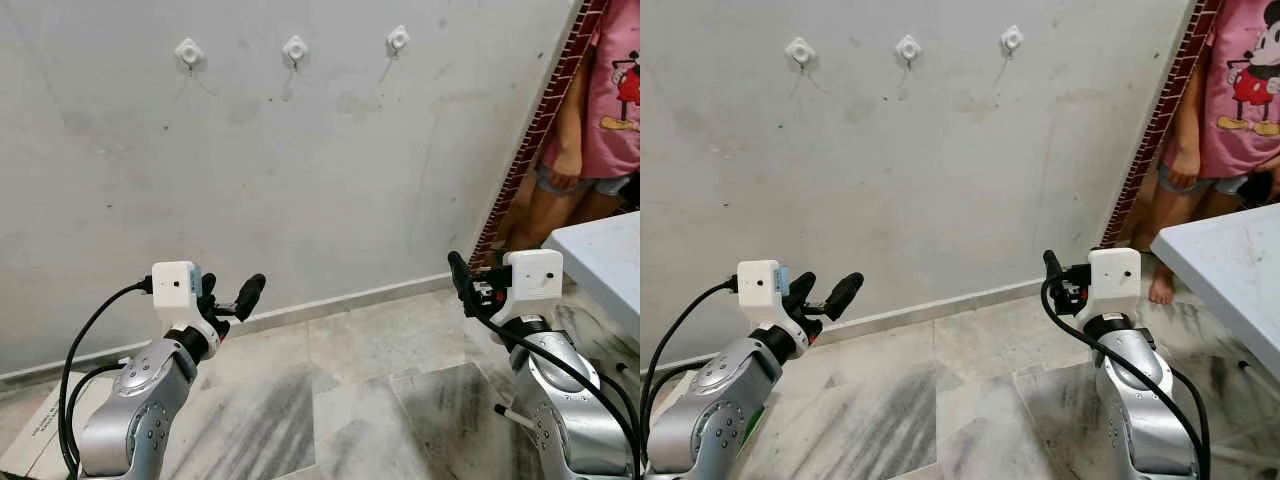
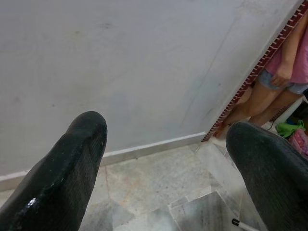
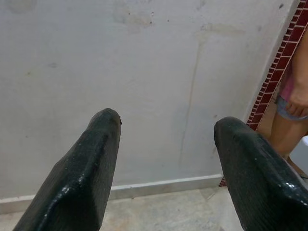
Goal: Hang keys on a hook
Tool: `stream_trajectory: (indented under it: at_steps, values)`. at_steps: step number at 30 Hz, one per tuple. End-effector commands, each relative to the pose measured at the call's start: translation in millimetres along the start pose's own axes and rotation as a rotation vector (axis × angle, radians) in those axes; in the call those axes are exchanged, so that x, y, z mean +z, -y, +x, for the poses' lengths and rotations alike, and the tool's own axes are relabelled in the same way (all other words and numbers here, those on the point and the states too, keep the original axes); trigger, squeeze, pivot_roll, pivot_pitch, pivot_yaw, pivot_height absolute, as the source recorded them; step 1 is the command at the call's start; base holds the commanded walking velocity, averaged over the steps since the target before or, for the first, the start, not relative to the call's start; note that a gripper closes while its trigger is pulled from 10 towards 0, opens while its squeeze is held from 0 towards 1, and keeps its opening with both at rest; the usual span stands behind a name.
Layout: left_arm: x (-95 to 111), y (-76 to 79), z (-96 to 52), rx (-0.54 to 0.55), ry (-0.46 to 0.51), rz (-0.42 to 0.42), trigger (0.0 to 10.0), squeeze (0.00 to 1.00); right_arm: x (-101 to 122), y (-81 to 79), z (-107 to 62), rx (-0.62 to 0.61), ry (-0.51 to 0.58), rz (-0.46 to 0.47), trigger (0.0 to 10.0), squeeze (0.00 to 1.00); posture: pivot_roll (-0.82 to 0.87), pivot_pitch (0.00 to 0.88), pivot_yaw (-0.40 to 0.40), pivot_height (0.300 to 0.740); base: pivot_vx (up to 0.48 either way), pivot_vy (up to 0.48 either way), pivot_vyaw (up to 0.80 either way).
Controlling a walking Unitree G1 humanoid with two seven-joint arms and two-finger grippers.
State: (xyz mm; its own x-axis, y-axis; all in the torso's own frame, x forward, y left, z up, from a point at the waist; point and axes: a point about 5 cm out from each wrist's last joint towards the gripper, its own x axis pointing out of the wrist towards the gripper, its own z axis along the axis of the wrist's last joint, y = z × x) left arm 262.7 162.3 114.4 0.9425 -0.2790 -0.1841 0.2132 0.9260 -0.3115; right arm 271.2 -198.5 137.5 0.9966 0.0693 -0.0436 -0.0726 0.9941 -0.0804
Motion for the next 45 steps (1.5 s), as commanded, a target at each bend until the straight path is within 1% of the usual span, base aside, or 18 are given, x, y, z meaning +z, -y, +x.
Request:
stream_trajectory:
  at_steps: [1,10,13,16,19,21,26,27,28,34,37,42,45]
  values:
    - [-0.5,-1.8,1.4,0.016,-0.015,-0.003,10.0,0.00,1.5,-2.4,3.0,0.008,-0.003,0.002,10.0,0.00,0.00,0.000,0.018,0.740,0.000,0.000,-0.80]
    - [-4.0,-4.4,2.0,0.047,-0.031,-0.035,10.0,0.00,1.2,-1.7,2.6,0.007,-0.007,0.000,10.0,0.00,0.00,0.000,0.018,0.740,0.000,0.000,-0.80]
    - [-5.1,-2.8,2.3,0.034,-0.042,-0.023,10.0,0.00,0.9,-1.6,2.4,0.007,-0.010,-0.003,10.0,0.00,-0.01,0.000,0.018,0.740,0.000,0.000,-0.80]
    - [-4.9,-0.4,2.4,0.015,-0.042,-0.036,10.0,0.00,1.2,-1.8,2.5,0.007,-0.009,-0.002,10.0,0.00,-0.01,0.000,0.018,0.740,0.000,0.000,-0.80]
    - [-4.4,-0.6,2.7,0.020,-0.041,-0.043,10.0,0.00,1.2,-2.0,2.4,0.008,-0.009,-0.003,10.0,0.00,-0.01,0.000,0.018,0.740,0.000,0.000,-0.80]
    - [-5.7,-2.8,3.4,0.037,-0.058,-0.060,10.0,0.00,0.9,-2.5,2.0,0.010,-0.010,-0.004,10.0,0.00,-0.01,0.000,0.018,0.740,0.000,0.000,-0.80]
    - [-7.3,-3.6,3.1,0.036,-0.079,-0.053,10.0,0.00,0.5,-2.3,1.4,0.011,-0.012,-0.006,10.0,0.00,-0.01,0.000,0.018,0.740,0.000,0.000,-0.80]
    - [-8.1,-4.0,2.8,0.038,-0.083,-0.041,10.0,0.00,0.2,-1.9,0.9,0.011,-0.013,-0.005,10.0,0.00,-0.01,0.000,0.018,0.740,0.000,0.000,-0.80]
    - [-9.4,-4.3,2.3,0.037,-0.089,-0.021,10.0,0.00,-0.3,-1.5,0.2,0.010,-0.014,-0.004,10.0,0.00,-0.01,0.000,0.018,0.740,0.000,0.000,-0.54]
    - [-12.6,-2.1,0.1,0.023,-0.104,-0.007,10.0,0.00,-1.2,-2.1,-2.0,0.015,-0.013,-0.007,10.0,0.00,-0.01,0.000,0.018,0.740,0.000,0.000,-0.09]
    - [-11.4,-1.3,0.5,0.018,-0.098,-0.006,10.0,0.00,-1.6,-2.5,-1.6,0.017,-0.018,0.000,10.0,0.00,-0.01,0.000,0.016,0.740,0.000,0.000,-0.16]
    - [-10.4,-1.1,0.8,0.022,-0.095,-0.010,10.0,0.00,-2.0,-2.5,-1.0,0.017,-0.022,0.005,10.0,0.00,-0.01,0.000,0.016,0.740,0.000,0.000,-0.80]
    - [-9.6,-2.6,1.0,0.030,-0.092,-0.026,10.0,0.00,-1.9,-2.5,-0.6,0.016,-0.023,0.004,10.0,0.00,0.00,0.000,0.015,0.740,0.000,0.000,0.00]
